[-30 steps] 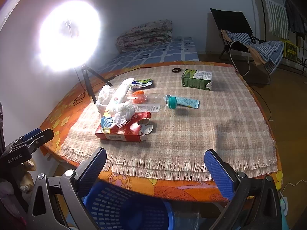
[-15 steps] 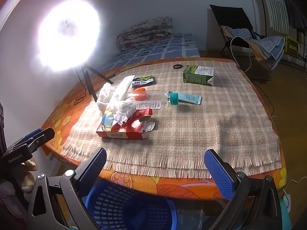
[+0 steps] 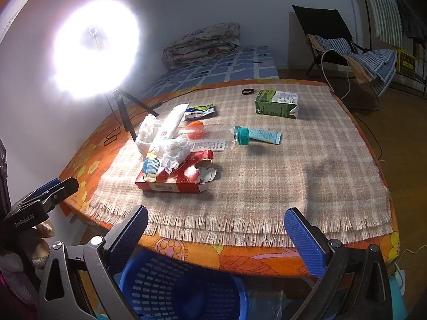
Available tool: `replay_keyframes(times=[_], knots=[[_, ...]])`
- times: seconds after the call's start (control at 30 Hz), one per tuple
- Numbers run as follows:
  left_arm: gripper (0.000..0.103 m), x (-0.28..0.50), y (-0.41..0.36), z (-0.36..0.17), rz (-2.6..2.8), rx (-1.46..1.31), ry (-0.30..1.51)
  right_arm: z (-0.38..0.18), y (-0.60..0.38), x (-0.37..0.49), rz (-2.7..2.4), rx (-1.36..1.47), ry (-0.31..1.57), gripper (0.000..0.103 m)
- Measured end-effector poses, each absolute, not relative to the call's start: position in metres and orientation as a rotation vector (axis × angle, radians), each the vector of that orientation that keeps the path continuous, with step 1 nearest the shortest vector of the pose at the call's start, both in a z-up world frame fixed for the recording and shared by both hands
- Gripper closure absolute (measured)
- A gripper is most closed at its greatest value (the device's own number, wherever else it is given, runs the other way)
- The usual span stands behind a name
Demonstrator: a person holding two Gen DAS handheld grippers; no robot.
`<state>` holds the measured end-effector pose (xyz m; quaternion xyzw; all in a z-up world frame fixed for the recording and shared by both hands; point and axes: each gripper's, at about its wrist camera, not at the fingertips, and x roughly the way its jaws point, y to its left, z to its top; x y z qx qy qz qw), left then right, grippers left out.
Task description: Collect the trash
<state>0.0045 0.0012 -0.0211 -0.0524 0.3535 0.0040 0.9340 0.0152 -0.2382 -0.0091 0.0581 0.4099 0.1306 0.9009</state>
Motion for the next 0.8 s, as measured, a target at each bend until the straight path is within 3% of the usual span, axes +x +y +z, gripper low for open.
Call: replay_keyframes(times=[0.8], knots=[[0.0,0.0048,0.0011,-0.0207,0.01,-0.107,0.726,-0.0101,-0.2371,0.0141,0.277,0.125,0.855,0.0]])
